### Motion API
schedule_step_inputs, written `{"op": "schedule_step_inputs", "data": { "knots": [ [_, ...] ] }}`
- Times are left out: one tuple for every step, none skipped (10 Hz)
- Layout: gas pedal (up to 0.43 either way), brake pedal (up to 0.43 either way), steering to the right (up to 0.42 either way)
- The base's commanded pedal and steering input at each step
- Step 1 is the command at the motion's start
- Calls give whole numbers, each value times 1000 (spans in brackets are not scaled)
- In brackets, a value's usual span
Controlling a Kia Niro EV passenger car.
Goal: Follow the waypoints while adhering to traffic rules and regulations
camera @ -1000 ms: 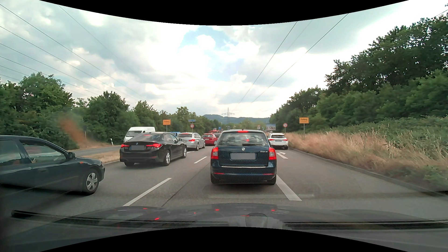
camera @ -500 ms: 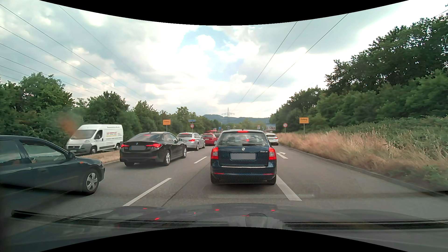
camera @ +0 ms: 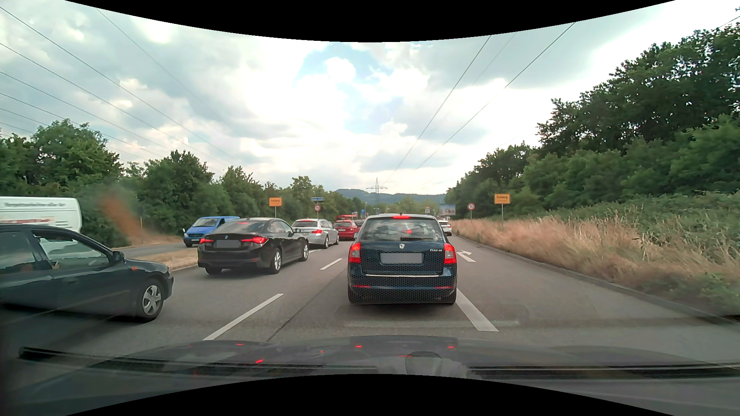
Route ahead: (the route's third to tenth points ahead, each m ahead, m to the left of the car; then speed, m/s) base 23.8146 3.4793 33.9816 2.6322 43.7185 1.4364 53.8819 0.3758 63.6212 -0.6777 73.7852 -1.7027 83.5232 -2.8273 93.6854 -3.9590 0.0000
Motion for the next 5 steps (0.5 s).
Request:
{"op": "schedule_step_inputs", "data": {
  "knots": [
    [0, 287, 1],
    [0, 287, 0],
    [0, 287, 0],
    [0, 287, 0],
    [0, 287, 1]
  ]
}}
